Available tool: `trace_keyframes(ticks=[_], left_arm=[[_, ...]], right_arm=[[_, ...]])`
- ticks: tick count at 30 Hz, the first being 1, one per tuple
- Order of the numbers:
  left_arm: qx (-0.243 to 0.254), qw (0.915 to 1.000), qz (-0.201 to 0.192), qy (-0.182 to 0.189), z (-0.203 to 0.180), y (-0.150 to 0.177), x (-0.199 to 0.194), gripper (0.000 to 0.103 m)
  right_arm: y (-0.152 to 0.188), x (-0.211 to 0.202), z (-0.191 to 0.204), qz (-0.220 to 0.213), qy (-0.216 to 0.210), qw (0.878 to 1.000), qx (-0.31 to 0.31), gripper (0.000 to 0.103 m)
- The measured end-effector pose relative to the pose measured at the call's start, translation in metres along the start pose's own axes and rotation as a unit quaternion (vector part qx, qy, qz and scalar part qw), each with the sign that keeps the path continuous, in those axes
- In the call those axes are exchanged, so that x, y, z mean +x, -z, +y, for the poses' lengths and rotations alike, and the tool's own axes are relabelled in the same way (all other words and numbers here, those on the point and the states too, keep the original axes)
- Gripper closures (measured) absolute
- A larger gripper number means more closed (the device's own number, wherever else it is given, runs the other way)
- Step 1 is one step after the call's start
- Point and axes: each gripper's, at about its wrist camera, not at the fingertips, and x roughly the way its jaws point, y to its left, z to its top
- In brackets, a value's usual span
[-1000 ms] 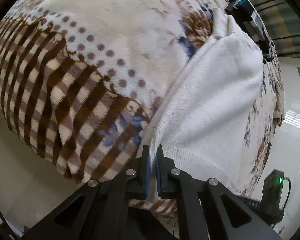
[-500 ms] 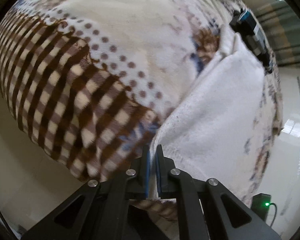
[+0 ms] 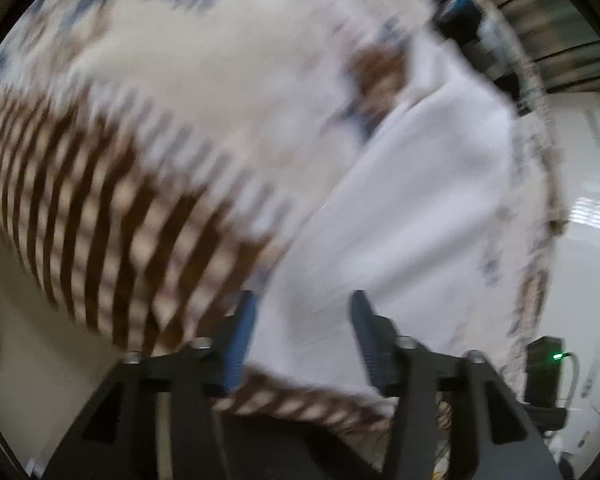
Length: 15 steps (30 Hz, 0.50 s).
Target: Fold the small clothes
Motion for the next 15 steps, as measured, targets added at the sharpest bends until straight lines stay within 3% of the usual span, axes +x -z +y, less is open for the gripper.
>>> trace_keyframes(ticks=[3, 7, 10, 13, 15], left_arm=[[0.028, 0.9975, -0.046, 0.046, -0.043, -0.047, -0.019, 0.038], [0.053, 0.9937, -0.063, 0.076, -0.089, -0.130, 0.015, 0.038], [0.075, 0.9908, -0.055, 0.098, -0.125, -0.195, 0.062, 0.038], [0.113, 0.9895, -0.023, 0.087, -0.153, -0.245, 0.121, 0.038], [0.135, 0.9882, 0.007, 0.072, -0.168, -0.268, 0.156, 0.047]], right_arm=[[-0.017, -0.046, 0.003, -0.047, 0.004, 0.999, 0.000, 0.035], [-0.075, -0.093, -0.001, -0.105, -0.012, 0.994, 0.019, 0.034], [-0.131, -0.120, 0.000, -0.152, 0.002, 0.988, 0.035, 0.034], [-0.197, -0.154, -0.010, -0.190, 0.004, 0.980, 0.054, 0.034], [-0.244, -0.169, -0.011, -0.206, 0.001, 0.976, 0.070, 0.034]])
